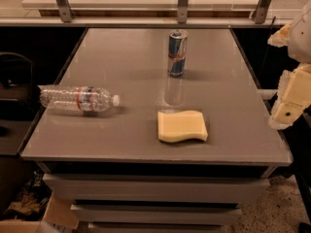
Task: Move redbull can near water bottle
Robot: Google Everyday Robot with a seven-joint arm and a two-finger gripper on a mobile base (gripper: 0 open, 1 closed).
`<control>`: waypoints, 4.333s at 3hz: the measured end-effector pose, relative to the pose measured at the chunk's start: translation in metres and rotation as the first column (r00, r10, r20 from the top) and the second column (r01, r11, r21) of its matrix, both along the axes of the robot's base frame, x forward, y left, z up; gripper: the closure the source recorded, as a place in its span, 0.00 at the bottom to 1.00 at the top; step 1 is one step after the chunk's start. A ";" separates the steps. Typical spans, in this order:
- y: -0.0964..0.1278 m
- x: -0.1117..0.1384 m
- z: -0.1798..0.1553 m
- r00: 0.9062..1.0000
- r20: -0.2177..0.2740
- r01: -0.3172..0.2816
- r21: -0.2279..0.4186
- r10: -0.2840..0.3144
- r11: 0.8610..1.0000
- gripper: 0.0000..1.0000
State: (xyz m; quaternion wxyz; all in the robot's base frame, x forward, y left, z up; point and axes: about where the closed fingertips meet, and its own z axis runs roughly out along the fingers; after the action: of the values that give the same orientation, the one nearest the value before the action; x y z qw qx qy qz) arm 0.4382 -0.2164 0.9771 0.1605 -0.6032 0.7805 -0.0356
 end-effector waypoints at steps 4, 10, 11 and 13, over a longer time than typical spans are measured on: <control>0.056 0.089 -0.010 0.977 0.126 -0.204 0.297 0.173 0.933 0.00; 0.120 0.185 -0.047 0.946 0.238 -0.322 0.626 0.219 0.710 0.00; 0.125 0.198 -0.057 0.945 0.240 -0.326 0.652 0.221 0.684 0.00; 0.140 0.225 -0.087 0.947 0.238 -0.322 0.704 0.217 0.634 0.18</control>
Offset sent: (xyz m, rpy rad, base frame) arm 0.0426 0.0132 -0.0029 0.1780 -0.0587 0.0861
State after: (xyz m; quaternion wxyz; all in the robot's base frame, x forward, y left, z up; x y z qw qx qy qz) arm 0.6629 -0.0761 0.8896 0.4430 -0.5936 0.6172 0.2655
